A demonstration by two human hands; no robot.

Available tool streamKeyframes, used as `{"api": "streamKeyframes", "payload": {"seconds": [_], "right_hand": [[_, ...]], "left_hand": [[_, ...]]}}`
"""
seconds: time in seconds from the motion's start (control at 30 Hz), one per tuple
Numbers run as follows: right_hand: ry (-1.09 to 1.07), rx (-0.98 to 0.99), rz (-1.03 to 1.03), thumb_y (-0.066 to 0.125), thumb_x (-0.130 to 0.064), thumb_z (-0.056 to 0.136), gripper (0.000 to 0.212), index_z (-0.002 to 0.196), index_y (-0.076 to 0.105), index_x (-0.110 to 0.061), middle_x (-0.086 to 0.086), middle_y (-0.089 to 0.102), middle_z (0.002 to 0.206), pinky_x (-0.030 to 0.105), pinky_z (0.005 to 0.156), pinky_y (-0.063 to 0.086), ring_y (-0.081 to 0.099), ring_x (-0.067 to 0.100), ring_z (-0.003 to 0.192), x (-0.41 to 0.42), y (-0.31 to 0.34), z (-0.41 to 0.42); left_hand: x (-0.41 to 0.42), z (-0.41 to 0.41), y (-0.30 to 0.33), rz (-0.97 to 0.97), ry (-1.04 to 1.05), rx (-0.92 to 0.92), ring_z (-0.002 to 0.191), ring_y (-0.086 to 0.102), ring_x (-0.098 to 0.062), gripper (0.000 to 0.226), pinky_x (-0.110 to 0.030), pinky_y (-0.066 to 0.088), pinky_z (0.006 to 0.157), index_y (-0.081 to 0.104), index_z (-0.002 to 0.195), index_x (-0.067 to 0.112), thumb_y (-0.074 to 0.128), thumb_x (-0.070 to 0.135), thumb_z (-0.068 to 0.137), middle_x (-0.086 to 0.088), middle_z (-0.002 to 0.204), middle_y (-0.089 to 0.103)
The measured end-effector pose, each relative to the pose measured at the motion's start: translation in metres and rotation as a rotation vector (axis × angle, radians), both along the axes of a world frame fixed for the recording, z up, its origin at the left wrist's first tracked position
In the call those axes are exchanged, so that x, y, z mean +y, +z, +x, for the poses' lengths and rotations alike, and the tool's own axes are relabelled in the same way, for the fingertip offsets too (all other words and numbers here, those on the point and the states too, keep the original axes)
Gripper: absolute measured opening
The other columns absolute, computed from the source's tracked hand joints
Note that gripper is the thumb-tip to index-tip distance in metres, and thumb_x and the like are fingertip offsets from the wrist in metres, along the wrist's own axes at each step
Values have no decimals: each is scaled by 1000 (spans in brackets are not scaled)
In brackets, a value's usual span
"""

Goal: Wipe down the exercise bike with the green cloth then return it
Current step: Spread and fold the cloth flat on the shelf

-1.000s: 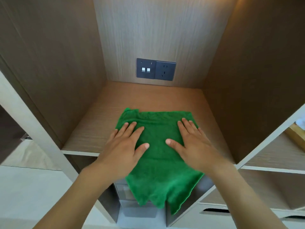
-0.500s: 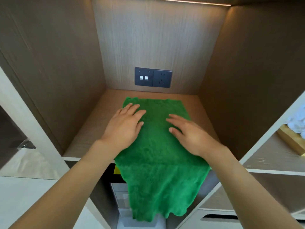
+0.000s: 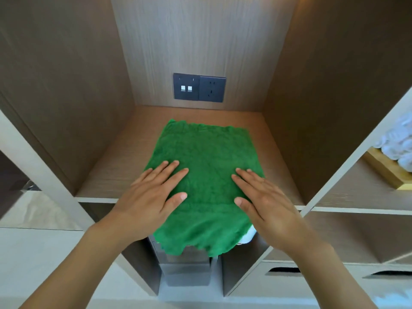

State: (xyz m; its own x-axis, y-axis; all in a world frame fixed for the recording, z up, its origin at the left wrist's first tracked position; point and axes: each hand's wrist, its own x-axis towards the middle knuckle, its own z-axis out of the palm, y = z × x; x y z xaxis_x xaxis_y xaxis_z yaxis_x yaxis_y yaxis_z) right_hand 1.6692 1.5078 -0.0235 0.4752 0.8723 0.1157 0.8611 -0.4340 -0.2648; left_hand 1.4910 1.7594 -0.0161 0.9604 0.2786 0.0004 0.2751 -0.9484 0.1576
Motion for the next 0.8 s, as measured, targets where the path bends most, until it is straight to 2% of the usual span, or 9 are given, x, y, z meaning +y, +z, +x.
{"api": "streamKeyframes", "payload": {"seconds": [0.17, 0.3, 0.43, 0.53, 0.7, 0.8], "right_hand": [[43, -42, -77, 11, -77, 100, 81, 169, 7, -35, -20, -4, 174, 22, 129, -5, -11, -2, 159, -4, 1, 5], [84, -106, -170, 8, -91, 92, 98, 168, -7, -31, -18, -16, 173, 29, 130, -7, -19, 0, 159, -1, -2, 8], [102, 9, -186, 3, -93, 88, 101, 168, -9, -32, -20, -18, 173, 33, 132, -5, -20, -1, 158, 20, 11, 24], [102, 33, -191, 5, -89, 89, 98, 168, -7, -33, -20, -16, 173, 36, 133, -2, -19, -1, 158, 24, 17, 29], [65, -108, -190, 3, -91, 92, 96, 167, -12, -33, -19, -18, 173, 31, 132, -3, -21, -2, 157, -4, 2, 17], [68, -134, -211, 5, -91, 90, 98, 166, -15, -32, -18, -21, 172, 31, 131, -5, -21, 1, 158, -7, 2, 18]], "left_hand": [[0, -8, 1, -104, 22, -94, 161, -3, -1, 74, -24, 0, 129, 13, 167, 38, 10, 69, 100, 18, 175, 3], [3, -19, -9, -3, 21, -74, 160, -6, 0, 78, -25, -4, 128, 11, 167, 39, 2, 75, 99, 19, 174, -1], [10, -5, -7, -34, 32, -47, 160, -13, -1, 76, -27, -6, 128, 2, 167, 41, 1, 76, 99, 19, 174, -8], [14, 1, -3, -61, 45, -52, 160, -10, -2, 73, -30, -4, 130, 5, 167, 41, 8, 70, 100, 17, 175, -4], [6, -16, -12, 1, 19, -114, 161, -5, -2, 74, -26, -2, 129, 7, 168, 39, 0, 72, 102, 17, 175, 2], [9, -20, -16, 86, -45, -73, 162, -9, -6, 81, -30, -2, 129, -2, 168, 38, 6, 80, 99, 17, 174, -9]]}}
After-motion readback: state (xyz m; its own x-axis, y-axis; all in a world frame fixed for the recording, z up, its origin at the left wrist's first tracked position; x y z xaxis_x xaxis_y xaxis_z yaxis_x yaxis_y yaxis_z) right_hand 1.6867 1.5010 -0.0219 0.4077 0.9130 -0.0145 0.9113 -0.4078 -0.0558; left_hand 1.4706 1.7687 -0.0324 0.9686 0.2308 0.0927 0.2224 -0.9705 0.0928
